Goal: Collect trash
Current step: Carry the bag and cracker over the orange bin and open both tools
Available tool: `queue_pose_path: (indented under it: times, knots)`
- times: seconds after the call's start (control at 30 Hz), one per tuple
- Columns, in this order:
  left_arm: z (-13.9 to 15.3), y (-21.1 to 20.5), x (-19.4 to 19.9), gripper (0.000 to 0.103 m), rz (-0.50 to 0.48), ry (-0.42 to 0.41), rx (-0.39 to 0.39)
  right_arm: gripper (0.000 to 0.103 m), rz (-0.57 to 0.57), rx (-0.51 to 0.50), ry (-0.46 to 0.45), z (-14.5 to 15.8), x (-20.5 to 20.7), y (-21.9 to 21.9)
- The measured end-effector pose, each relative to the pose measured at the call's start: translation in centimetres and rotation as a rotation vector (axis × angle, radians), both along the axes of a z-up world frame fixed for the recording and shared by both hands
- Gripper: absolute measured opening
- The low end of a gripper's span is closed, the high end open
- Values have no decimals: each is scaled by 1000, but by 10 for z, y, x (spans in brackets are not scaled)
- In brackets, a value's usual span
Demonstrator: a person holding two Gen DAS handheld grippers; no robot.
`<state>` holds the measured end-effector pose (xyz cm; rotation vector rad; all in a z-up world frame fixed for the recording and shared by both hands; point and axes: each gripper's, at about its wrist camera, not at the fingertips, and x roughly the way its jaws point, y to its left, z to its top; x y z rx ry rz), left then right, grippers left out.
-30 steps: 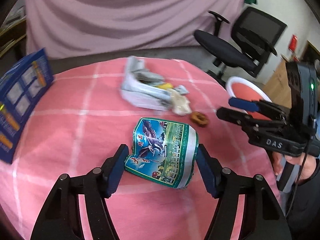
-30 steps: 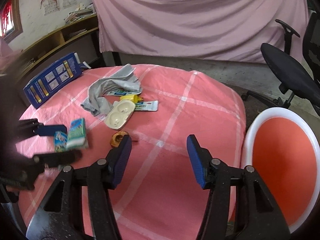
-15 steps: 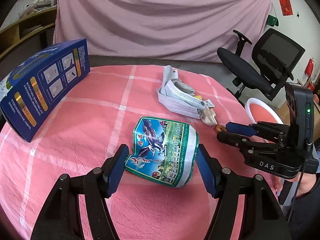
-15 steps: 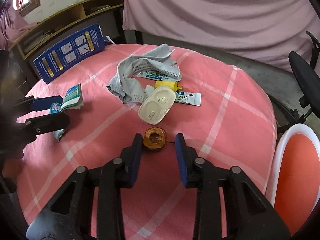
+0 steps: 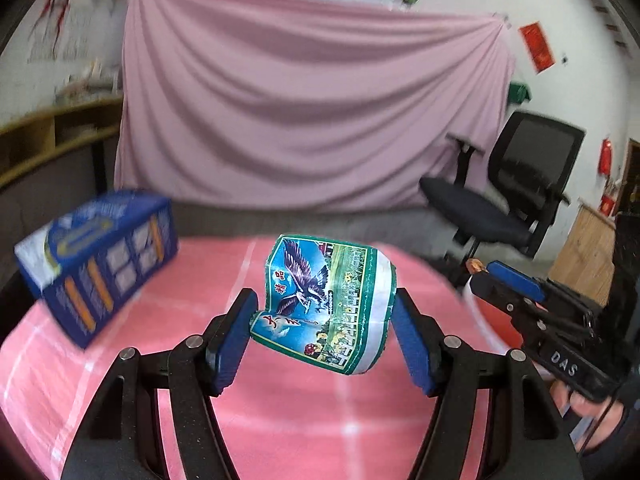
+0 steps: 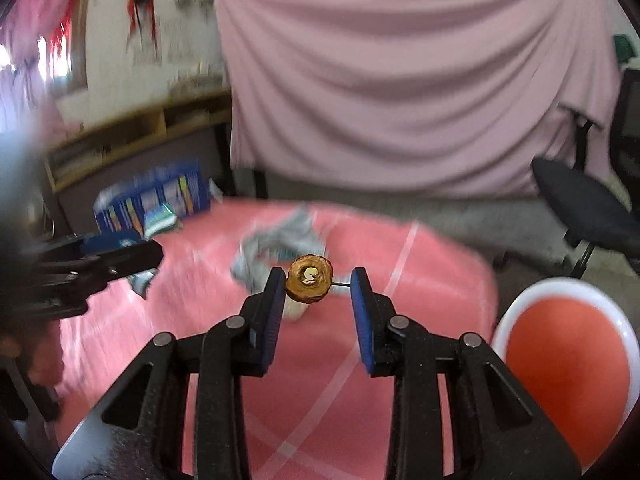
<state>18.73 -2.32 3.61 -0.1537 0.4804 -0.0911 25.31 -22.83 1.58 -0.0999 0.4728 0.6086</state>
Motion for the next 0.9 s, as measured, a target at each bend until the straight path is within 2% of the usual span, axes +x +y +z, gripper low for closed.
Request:
queue_pose_path:
  times: [0.2, 0.4, 0.5, 0.63, 0.9]
  knots:
    - [30, -38, -10, 62, -24, -189, 60, 51, -153, 124, -274, 35, -31, -41]
    - [52, -79, -10, 62, -97, -316, 98, 51, -341, 197, -428, 51, -49, -81]
    - [59, -105, -5, 62, -139, -358, 126, 51, -406, 228, -465, 57, -51, -99]
    - [63, -138, 6, 62, -204, -376, 142, 51, -477, 265, -466, 60, -54, -125]
    - [56, -203, 34, 62, -325, -321, 135, 51, -584, 258, -402, 51, -57, -169]
